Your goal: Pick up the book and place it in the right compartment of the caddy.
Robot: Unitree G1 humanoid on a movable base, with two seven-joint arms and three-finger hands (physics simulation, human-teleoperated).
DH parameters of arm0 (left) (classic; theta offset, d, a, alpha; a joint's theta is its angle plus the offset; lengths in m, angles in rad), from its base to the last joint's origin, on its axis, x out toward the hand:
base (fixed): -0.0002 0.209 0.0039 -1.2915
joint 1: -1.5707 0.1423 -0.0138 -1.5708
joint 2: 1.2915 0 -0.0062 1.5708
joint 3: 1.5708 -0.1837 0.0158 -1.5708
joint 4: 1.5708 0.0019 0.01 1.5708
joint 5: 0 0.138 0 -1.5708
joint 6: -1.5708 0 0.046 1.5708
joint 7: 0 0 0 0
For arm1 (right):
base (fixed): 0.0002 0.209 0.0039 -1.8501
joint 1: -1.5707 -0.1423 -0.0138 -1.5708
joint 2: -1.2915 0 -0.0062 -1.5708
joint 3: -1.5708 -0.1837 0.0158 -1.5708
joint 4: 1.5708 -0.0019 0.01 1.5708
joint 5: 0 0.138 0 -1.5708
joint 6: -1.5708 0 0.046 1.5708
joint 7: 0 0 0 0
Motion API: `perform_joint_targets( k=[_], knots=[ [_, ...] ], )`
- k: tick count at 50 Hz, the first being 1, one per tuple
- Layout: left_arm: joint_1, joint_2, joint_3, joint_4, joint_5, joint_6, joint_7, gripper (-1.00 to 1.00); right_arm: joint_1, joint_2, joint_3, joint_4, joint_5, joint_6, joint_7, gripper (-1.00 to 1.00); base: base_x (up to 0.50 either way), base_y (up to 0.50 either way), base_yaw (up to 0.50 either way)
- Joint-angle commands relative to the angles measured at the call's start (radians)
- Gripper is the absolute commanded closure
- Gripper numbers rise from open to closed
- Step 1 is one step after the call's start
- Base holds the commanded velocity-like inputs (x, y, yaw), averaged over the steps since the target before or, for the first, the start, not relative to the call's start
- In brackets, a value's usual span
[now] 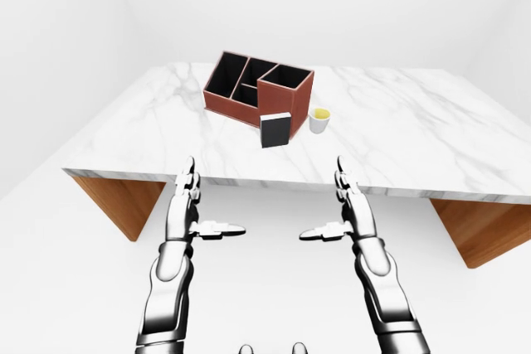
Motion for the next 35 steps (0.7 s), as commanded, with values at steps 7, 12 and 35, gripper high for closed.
perform_joint_targets(
  k=[7,12,35],
  knots=[
    [-0.004,0.006,0.015,-0.014,-0.006,0.008,-0.002,-1.0,-0.004,-0.006,-0.011,-0.115,-0.012,0.0,0.005,-1.0,0.0,0.0,0.0],
    [0.01,0.003,0.012,-0.049,-0.005,0.024,-0.004,-1.0,-0.017,-0.006,-0.009,-0.135,-0.071,0.002,-0.033,-1.0,0.0,0.04,0.0],
    [0.006,0.008,0.021,-0.057,0.003,0.023,-0.01,-1.0,-0.025,-0.014,-0.007,-0.225,-0.092,0.1,0.001,-1.0,-0.04,0.35,0.0]
  ],
)
